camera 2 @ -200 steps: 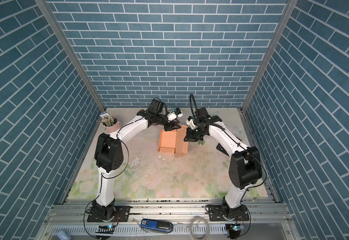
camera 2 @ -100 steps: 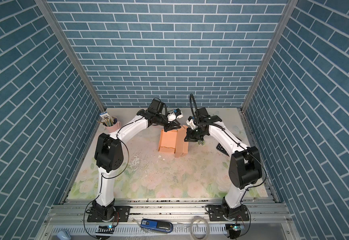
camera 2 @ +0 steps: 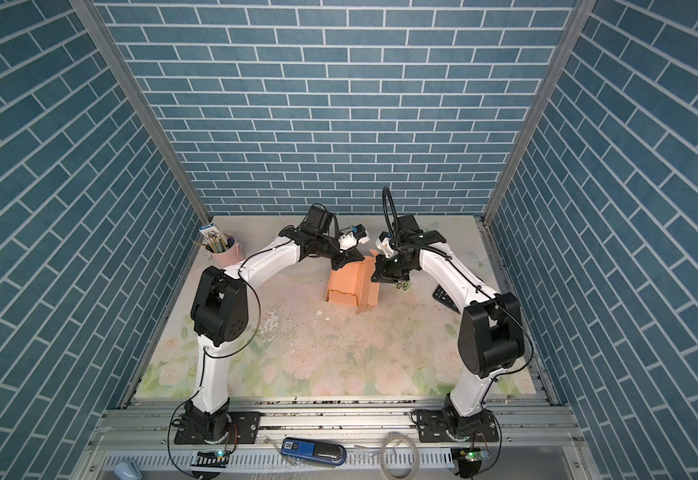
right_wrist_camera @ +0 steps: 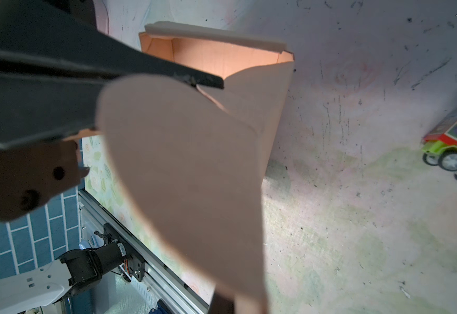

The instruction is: Fold the paper box

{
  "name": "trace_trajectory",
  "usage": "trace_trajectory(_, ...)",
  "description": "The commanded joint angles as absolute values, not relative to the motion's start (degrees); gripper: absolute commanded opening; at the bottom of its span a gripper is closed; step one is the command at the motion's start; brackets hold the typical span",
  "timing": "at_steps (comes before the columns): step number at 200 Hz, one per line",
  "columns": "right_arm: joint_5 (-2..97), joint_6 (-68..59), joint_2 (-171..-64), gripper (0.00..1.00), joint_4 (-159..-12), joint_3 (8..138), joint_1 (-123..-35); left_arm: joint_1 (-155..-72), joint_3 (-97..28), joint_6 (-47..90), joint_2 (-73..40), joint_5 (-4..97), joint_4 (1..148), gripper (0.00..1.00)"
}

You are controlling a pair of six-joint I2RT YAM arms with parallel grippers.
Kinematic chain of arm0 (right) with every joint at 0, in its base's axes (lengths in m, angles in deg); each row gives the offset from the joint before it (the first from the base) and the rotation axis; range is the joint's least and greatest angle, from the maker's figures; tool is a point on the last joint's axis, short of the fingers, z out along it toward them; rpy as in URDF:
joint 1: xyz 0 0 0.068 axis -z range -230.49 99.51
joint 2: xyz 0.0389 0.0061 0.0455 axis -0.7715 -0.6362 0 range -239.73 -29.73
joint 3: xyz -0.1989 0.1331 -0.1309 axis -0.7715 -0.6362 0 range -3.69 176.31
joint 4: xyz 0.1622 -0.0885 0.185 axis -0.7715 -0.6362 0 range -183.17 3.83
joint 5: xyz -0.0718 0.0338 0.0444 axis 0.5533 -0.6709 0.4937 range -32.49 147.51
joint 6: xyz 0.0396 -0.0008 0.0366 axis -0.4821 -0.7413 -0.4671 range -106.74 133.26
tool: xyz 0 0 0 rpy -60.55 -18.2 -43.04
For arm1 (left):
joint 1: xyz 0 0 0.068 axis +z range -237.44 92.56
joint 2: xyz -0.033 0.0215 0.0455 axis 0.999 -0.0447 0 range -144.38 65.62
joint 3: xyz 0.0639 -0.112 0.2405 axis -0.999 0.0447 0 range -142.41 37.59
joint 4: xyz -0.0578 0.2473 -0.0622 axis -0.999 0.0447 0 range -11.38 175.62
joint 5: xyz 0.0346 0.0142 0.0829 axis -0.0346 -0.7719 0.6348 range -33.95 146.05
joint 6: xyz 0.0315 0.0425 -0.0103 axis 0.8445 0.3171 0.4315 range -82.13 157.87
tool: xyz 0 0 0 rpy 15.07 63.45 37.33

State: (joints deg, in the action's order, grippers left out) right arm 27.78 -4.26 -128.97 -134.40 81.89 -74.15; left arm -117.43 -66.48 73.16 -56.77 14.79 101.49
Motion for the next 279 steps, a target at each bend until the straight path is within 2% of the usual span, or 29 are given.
trace_trajectory(1,26.8,-1.31,-128.94,0.09,-134.6,83.36,-74.49,-117.32,-66.24,70.03,-55.16,19.87,98.85,0.0)
trace_trajectory(41,32.98,-1.71,-127.13,0.43,-133.05,84.6,-74.19,-116.91,-65.0,66.03,-55.26,24.33,96.91,0.0)
trace_trajectory(64,37.04,-3.64,-123.9,0.5,-128.22,83.15,-73.28,-116.15,-62.96,60.55,-54.07,28.28,93.67,0.0)
trace_trajectory(107,47.86,-14.66,-115.55,0.51,-112.92,73.7,-70.15,-114.4,-56.53,47.33,-50.96,38.16,87.54,0.0)
trace_trajectory(139,52.11,-22.85,-112.48,0.49,-108.56,68.04,-68.77,-113.68,-52.24,37.7,-48.47,48.93,86.53,0.0)
trace_trajectory(204,50.26,-30.67,-111.11,0.44,-102.7,58.63,-68.76,-113.34,-40.43,14.55,-38.29,69.86,86.99,0.0)
trace_trajectory(240,49.26,-30.49,-113.75,0.42,-100.54,57.61,-71.2,-114.19,-33.08,7.06,-32.44,74.02,85.17,0.0)
trace_trajectory(279,45.97,-25.99,-119.7,0.43,-95.79,58.82,-75.72,-114.75,-24.81,3.76,-28.02,74.18,79.09,0.0)
